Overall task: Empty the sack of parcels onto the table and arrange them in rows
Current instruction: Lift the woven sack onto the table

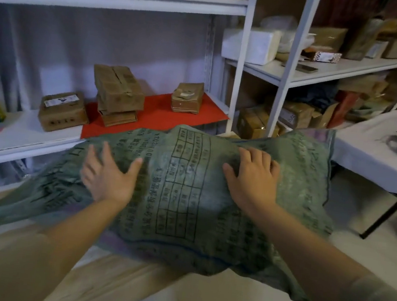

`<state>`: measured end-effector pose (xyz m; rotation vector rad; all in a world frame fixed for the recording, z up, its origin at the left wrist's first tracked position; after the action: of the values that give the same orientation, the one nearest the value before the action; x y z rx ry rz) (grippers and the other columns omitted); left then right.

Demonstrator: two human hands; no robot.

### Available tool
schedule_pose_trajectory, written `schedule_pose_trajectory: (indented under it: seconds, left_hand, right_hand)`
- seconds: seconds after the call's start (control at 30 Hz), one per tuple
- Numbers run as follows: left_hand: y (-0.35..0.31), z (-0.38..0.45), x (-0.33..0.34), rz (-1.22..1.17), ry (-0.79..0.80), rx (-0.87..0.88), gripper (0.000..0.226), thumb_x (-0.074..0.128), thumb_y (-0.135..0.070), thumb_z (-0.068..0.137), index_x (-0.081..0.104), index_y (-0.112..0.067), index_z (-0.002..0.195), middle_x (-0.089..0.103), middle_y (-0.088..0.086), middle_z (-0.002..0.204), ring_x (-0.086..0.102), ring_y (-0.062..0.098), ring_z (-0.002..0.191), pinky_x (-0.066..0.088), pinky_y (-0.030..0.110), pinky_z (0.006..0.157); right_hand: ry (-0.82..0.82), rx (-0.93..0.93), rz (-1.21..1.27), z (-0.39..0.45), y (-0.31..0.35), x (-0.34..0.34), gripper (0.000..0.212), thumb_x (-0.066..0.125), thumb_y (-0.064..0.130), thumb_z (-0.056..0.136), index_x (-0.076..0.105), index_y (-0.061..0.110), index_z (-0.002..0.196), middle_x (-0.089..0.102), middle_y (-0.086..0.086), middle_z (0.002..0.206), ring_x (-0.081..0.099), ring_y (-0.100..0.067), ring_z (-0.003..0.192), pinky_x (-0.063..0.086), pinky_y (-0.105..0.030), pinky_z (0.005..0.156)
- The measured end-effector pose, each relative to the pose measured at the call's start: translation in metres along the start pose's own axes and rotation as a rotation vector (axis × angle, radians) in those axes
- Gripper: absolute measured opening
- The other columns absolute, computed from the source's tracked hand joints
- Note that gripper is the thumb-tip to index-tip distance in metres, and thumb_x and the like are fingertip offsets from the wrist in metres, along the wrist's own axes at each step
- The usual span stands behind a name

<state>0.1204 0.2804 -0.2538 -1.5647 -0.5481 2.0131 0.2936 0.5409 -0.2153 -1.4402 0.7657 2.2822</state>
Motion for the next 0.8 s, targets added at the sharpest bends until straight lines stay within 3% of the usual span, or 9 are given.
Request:
schedule_pose_trajectory:
  seconds: [0.17,0.3,0.4,0.5,0.6,0.67,0.73,0.8]
  left_hand:
    - [-0.101,-0.056,0.035,0.131,0.212,0.4,0.089,0.05,-0.079,0.079,0.021,-0.04,0.154,0.005,-0.004,0.165,0.007,0.03,0.149,0.007,0.05,0.119]
    - [-0.122,-0.077,0.07,0.26,0.416,0.401,0.079,0.05,-0.07,0.087,0.02,-0.04,0.154,0.015,-0.007,0.164,0.01,0.031,0.148,0.015,0.051,0.118]
    - [-0.13,-0.084,0.072,0.336,0.36,0.412,0.07,0.051,-0.059,0.093,0.024,-0.037,0.154,0.021,-0.006,0.162,0.013,0.032,0.147,0.017,0.05,0.118]
    - [-0.15,-0.103,0.065,0.262,0.251,0.574,0.066,0.053,-0.054,0.093,0.03,-0.035,0.152,0.032,-0.006,0.158,0.021,0.028,0.143,0.018,0.047,0.117]
    - [-0.177,-0.139,0.063,0.12,0.311,0.842,0.074,0.048,-0.072,0.086,0.039,-0.034,0.148,0.038,-0.01,0.153,0.027,0.02,0.139,0.021,0.042,0.114]
    - [-0.189,-0.164,0.07,0.211,0.366,0.987,0.092,0.047,-0.084,0.075,0.036,-0.03,0.149,0.036,-0.01,0.153,0.028,0.017,0.139,0.022,0.04,0.115]
    - [-0.191,-0.174,0.08,0.297,0.392,0.992,0.099,0.059,-0.077,0.074,0.031,-0.022,0.152,0.035,-0.004,0.152,0.03,0.018,0.138,0.026,0.037,0.115]
    - [-0.189,-0.173,0.085,0.287,0.372,0.891,0.087,0.068,-0.06,0.08,0.038,-0.013,0.146,0.042,0.004,0.141,0.037,0.021,0.132,0.035,0.035,0.109]
  right_hand:
    - [-0.056,0.161,0.083,-0.02,-0.056,-0.02,0.059,0.043,0.051,0.098,0.038,0.016,0.146,0.038,-0.006,0.147,0.028,-0.028,0.139,0.02,-0.046,0.115]
    - [-0.023,0.373,0.136,-0.041,-0.12,-0.023,0.066,0.038,0.054,0.1,0.031,0.012,0.15,0.035,-0.011,0.15,0.027,-0.032,0.14,0.02,-0.048,0.113]
    - [0.09,0.516,0.176,-0.061,-0.163,-0.01,0.073,0.034,0.06,0.099,0.031,0.006,0.149,0.035,-0.016,0.15,0.028,-0.036,0.14,0.022,-0.05,0.113]
    - [0.171,0.63,0.268,-0.084,-0.189,0.006,0.078,0.039,0.065,0.095,0.034,0.005,0.145,0.037,-0.017,0.149,0.032,-0.037,0.138,0.026,-0.05,0.111]
    - [0.237,0.713,0.391,-0.109,-0.205,0.028,0.086,0.047,0.073,0.086,0.034,0.013,0.147,0.042,-0.012,0.146,0.037,-0.036,0.136,0.031,-0.051,0.108]
    - [0.265,0.725,0.531,-0.122,-0.21,0.041,0.09,0.054,0.076,0.074,0.04,0.021,0.144,0.049,-0.006,0.14,0.044,-0.035,0.13,0.038,-0.051,0.107]
    - [0.283,0.702,0.705,-0.131,-0.216,0.055,0.091,0.057,0.068,0.059,0.05,0.023,0.137,0.059,-0.004,0.129,0.055,-0.031,0.121,0.047,-0.048,0.102]
    - [0.374,0.679,0.791,-0.141,-0.222,0.071,0.087,0.063,0.055,0.051,0.057,0.017,0.129,0.065,-0.005,0.118,0.062,-0.026,0.111,0.055,-0.044,0.094]
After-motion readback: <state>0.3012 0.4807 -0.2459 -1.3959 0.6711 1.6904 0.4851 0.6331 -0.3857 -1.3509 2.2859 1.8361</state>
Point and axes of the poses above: each hand's wrist, its own z-axis towards the middle knuckle, its own x-axis out of the palm, y = z × x, the point moved 7 cm from there along z, towards the middle knuckle
